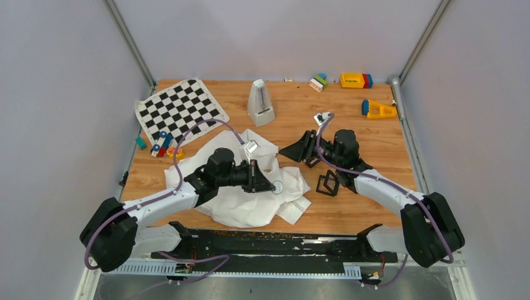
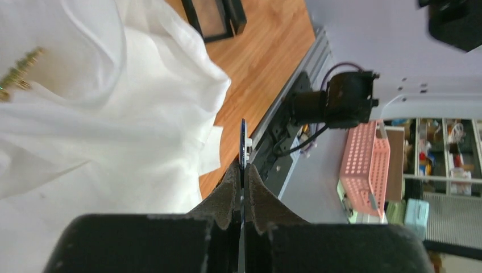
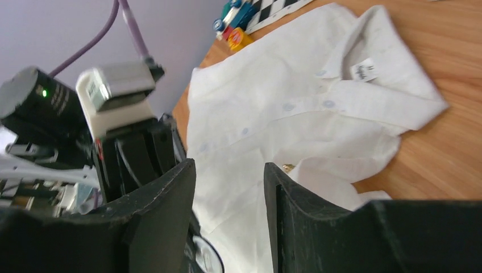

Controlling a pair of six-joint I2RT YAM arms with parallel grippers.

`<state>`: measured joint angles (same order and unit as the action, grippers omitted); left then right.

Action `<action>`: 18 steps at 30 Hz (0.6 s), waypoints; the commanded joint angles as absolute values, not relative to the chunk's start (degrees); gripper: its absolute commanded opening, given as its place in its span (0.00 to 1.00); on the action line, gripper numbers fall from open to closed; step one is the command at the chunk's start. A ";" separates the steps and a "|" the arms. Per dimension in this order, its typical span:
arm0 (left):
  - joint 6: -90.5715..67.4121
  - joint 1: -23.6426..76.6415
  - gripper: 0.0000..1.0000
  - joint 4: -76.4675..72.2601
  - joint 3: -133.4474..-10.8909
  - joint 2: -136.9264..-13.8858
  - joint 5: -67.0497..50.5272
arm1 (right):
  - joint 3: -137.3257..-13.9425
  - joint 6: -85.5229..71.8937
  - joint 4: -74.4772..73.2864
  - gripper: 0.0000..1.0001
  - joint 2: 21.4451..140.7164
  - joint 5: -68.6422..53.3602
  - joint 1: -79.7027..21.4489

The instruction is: Remove the brooch from the garment

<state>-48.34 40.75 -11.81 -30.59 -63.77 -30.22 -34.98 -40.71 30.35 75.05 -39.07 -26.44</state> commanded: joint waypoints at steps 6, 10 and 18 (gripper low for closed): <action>-42.59 44.32 0.00 -12.73 -32.33 -75.92 -30.56 | -37.29 -38.03 12.17 0.50 68.11 -10.87 -25.34; -36.21 40.99 0.00 1.12 -37.33 -80.87 -23.43 | -39.13 -39.78 5.25 0.63 66.01 -1.57 -25.40; -27.35 26.78 0.00 14.08 -43.19 -87.46 -12.34 | -51.54 -43.65 -28.49 0.57 66.40 18.92 -25.37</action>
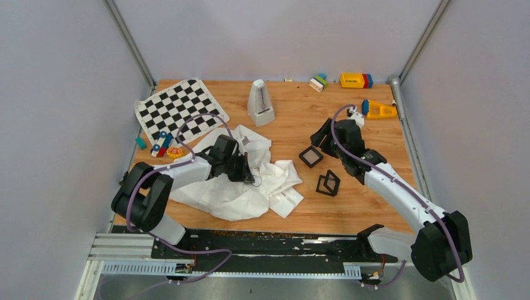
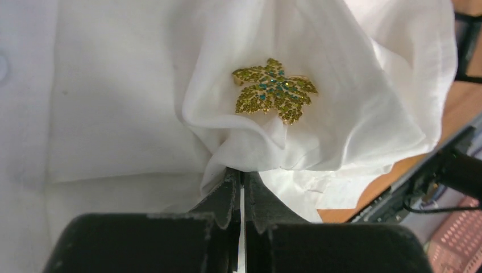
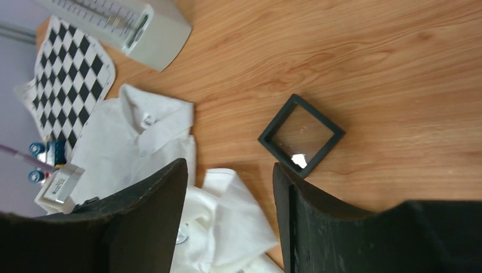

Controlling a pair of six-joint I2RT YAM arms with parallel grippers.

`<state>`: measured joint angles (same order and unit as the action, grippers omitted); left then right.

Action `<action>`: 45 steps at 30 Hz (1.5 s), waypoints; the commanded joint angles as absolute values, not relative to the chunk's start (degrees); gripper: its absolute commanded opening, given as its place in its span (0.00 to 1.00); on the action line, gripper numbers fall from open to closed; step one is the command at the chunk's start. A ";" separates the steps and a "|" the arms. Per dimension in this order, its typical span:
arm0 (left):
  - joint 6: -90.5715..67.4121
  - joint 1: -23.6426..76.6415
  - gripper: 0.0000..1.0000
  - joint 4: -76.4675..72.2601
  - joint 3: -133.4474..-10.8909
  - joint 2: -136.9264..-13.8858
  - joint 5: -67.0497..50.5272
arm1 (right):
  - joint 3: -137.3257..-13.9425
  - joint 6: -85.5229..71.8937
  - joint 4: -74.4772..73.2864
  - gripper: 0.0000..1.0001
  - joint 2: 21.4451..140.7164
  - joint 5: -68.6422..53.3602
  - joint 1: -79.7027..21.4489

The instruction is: Remove the brooch from the garment

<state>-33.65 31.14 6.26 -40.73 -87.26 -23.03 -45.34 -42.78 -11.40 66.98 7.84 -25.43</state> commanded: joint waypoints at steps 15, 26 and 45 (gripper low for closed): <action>-17.40 28.90 0.00 4.90 -37.87 -65.99 8.75 | -49.12 -43.71 -38.94 0.53 70.23 18.78 -25.41; -9.70 41.94 0.00 -8.47 -30.28 -59.28 6.18 | -48.75 -44.27 -39.00 0.42 75.09 16.12 -26.61; -5.45 48.88 0.00 -11.90 -30.54 -61.19 6.51 | -45.24 -45.82 -38.61 0.16 70.01 11.57 -28.12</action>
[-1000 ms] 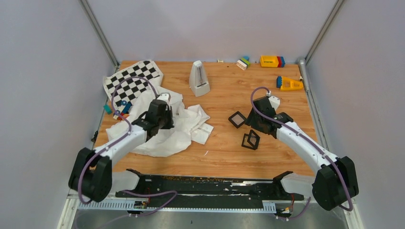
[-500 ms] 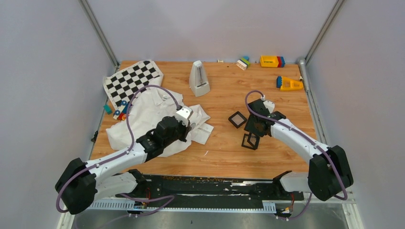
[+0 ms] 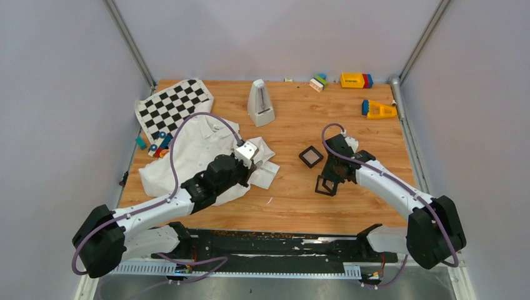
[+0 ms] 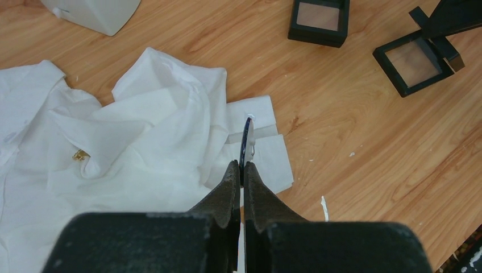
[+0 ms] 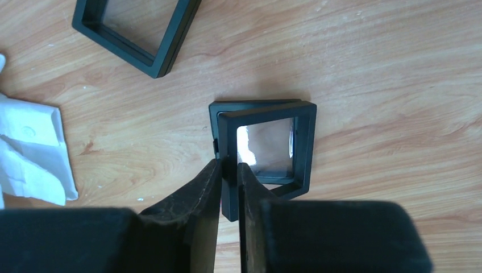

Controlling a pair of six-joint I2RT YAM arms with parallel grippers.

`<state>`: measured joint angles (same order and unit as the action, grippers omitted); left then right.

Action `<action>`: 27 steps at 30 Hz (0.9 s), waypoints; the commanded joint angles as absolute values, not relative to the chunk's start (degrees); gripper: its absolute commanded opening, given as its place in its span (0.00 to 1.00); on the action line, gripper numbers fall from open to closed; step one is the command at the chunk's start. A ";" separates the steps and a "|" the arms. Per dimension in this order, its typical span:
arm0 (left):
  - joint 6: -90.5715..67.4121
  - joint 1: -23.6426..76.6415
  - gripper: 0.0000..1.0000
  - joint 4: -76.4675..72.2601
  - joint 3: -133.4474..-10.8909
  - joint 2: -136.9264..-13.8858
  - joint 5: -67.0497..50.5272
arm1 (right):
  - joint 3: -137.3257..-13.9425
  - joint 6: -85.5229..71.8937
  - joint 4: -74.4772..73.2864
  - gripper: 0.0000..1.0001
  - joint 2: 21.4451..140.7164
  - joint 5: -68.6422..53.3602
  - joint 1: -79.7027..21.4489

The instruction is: Remove the brooch from the garment

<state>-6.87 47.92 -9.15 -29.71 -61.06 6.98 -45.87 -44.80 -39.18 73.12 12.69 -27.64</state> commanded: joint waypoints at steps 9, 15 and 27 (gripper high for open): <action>-3.66 51.77 0.00 -15.98 -29.51 -62.96 4.32 | -40.62 -41.86 -31.07 0.00 62.16 1.25 -28.29; 1.08 55.63 0.00 -23.33 -26.14 -63.33 4.87 | -33.61 -40.64 -12.48 0.00 58.68 -17.39 -28.30; 11.18 57.56 0.00 -40.41 -19.20 -69.31 5.04 | -31.56 -39.32 16.25 0.00 75.87 -42.17 -26.66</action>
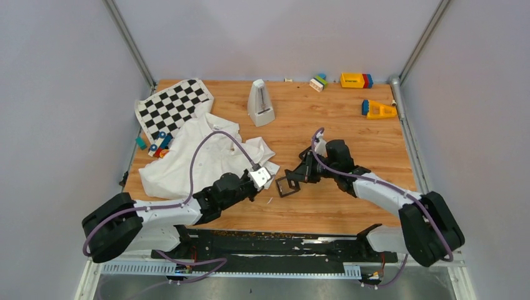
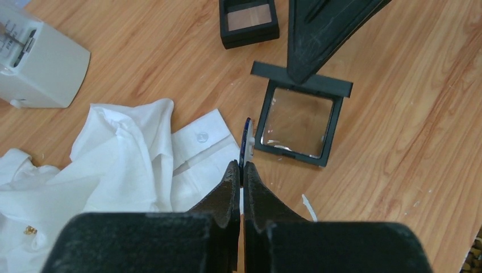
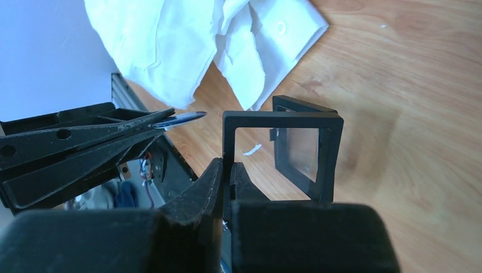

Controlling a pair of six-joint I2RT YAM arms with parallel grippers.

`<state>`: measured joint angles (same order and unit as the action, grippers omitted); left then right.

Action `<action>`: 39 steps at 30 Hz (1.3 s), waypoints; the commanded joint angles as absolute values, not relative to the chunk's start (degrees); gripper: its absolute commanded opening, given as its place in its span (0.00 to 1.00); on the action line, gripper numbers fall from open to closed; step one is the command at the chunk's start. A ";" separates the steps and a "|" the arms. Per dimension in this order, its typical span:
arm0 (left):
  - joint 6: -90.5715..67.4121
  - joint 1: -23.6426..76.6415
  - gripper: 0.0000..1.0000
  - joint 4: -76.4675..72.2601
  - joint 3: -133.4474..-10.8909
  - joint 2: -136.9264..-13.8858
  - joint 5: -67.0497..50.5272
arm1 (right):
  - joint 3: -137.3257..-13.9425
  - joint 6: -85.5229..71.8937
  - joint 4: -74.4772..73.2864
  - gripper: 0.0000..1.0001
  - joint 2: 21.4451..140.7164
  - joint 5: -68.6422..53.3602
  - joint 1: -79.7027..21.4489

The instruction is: Remove the brooch from the garment

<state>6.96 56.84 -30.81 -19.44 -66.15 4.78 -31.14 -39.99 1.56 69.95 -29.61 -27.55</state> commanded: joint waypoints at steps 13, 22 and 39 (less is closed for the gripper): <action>17.88 60.57 0.00 -43.94 -20.41 -78.60 8.29 | -29.66 -39.56 26.09 0.00 82.10 -48.01 -26.59; 19.83 61.32 0.00 -44.56 -21.46 -81.21 7.86 | -31.45 -40.07 25.93 0.00 85.94 -50.76 -26.48; 20.15 62.34 0.05 -38.20 -24.13 -83.47 6.34 | -31.74 -40.87 24.86 0.00 87.01 -50.81 -24.90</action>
<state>19.62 61.65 -39.00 -22.52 -83.83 7.90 -30.06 -40.45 22.96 87.13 -49.58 -25.61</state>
